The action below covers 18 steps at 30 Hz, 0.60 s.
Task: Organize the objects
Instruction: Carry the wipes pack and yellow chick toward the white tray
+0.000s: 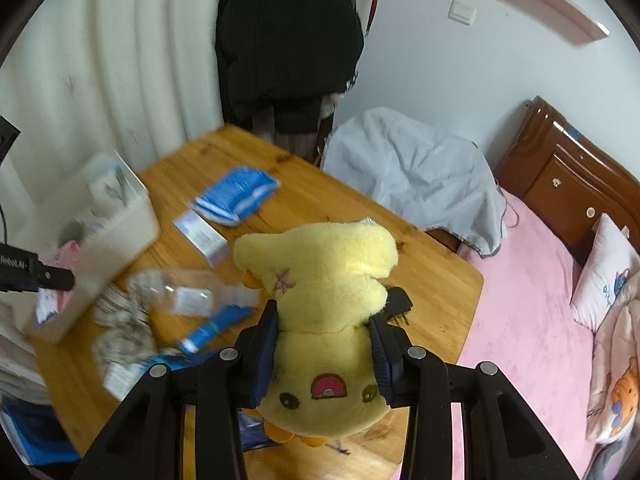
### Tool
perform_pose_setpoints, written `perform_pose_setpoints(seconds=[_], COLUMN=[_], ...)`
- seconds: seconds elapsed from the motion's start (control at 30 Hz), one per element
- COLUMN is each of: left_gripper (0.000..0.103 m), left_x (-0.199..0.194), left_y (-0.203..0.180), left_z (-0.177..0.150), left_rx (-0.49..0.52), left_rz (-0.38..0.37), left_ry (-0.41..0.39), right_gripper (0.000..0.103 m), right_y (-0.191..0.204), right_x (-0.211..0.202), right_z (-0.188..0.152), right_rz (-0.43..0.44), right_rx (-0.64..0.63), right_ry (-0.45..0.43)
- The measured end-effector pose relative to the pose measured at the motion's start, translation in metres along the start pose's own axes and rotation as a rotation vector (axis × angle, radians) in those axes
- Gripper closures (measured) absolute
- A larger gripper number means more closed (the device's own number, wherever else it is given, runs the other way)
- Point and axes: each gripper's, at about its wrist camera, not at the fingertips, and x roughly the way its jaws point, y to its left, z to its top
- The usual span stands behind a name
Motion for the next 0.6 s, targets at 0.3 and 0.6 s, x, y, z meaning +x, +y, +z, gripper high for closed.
perform_pose_setpoints(seconds=[0.3, 0.6], left_gripper=[0.064, 0.064], left_x=[-0.05, -0.106], left_y=[-0.008, 0.044], left_z=[0.018, 0.052], left_rx=[0.149, 0.261], left_rz=[-0.077, -0.131], left_ry=[-0.086, -0.181], right_gripper=[0.061, 0.061], right_y=[0.033, 0.09], right_x=[-0.077, -0.125], right_z=[0.025, 0.055], right_rz=[0.045, 0.121], right_rx=[0.036, 0.074], right_ry=[-0.122, -0.198])
